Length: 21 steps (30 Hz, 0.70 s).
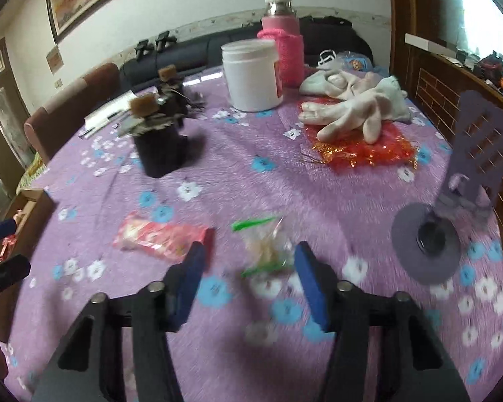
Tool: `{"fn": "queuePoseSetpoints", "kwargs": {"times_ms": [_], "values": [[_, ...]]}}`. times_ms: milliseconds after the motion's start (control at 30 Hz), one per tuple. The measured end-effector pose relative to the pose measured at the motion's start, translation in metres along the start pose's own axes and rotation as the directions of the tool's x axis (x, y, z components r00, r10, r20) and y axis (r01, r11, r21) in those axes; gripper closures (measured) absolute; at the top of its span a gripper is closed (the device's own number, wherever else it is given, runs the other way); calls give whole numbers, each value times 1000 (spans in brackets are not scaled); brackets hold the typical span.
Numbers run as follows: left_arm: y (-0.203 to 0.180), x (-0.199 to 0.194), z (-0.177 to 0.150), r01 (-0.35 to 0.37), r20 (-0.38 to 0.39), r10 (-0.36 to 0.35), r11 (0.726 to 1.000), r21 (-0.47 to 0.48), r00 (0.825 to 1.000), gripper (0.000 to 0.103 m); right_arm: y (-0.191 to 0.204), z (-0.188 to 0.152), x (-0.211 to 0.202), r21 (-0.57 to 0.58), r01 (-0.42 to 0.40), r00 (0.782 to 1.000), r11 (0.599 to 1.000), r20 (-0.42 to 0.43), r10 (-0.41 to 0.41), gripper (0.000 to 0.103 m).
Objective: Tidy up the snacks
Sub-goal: 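Grasp the pink candy bag with the left tool while the right tool grasps the green-tied clear bag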
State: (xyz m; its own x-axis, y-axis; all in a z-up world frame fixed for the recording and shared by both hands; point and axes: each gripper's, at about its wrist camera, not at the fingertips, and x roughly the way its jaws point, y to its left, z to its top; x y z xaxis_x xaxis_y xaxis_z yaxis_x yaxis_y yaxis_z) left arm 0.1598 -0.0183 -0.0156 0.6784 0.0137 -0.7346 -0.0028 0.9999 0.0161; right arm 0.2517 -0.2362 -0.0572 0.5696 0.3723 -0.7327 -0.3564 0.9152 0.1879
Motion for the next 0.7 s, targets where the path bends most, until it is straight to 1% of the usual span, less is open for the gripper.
{"fn": "queuePoseSetpoints", "kwargs": {"times_ms": [67,133,200,300,333,400,467,500,600,667,700], "values": [[-10,11,8,13,-8,-13,999,31,1000,8,-4,5,12,-4,-8,1000,1000,-25,8,54],[-21,24,16,42,-15,-41,997,70,999,8,-4,6,21,-20,-7,999,1000,-44,6,59],[-31,38,22,57,-26,-54,993,106,998,8,-2,7,25,-47,8,999,999,-45,-10,69],[-45,56,26,78,-52,-70,983,165,996,8,-3,8,24,-61,11,999,998,-46,-14,70],[-50,61,27,86,-60,-76,979,184,995,8,-5,6,21,-56,11,999,998,-39,-13,76],[-60,69,27,105,-73,-90,965,241,993,8,-12,3,10,-21,-16,1000,1000,-16,16,75],[-68,72,28,103,-63,-88,951,293,994,8,-16,-1,-4,3,-34,999,999,13,34,75],[-74,74,29,107,-60,-93,939,328,994,8,-18,-3,-12,12,-49,999,999,24,49,75],[-84,82,34,107,-57,-92,913,394,994,8,-19,-7,-31,34,-84,995,996,48,83,75],[-88,89,37,111,-72,-89,900,422,993,8,-18,-9,-41,46,-110,992,993,63,107,75],[-91,95,38,119,-93,-87,892,436,992,8,-16,-9,-46,51,-120,991,991,70,116,75]]}}
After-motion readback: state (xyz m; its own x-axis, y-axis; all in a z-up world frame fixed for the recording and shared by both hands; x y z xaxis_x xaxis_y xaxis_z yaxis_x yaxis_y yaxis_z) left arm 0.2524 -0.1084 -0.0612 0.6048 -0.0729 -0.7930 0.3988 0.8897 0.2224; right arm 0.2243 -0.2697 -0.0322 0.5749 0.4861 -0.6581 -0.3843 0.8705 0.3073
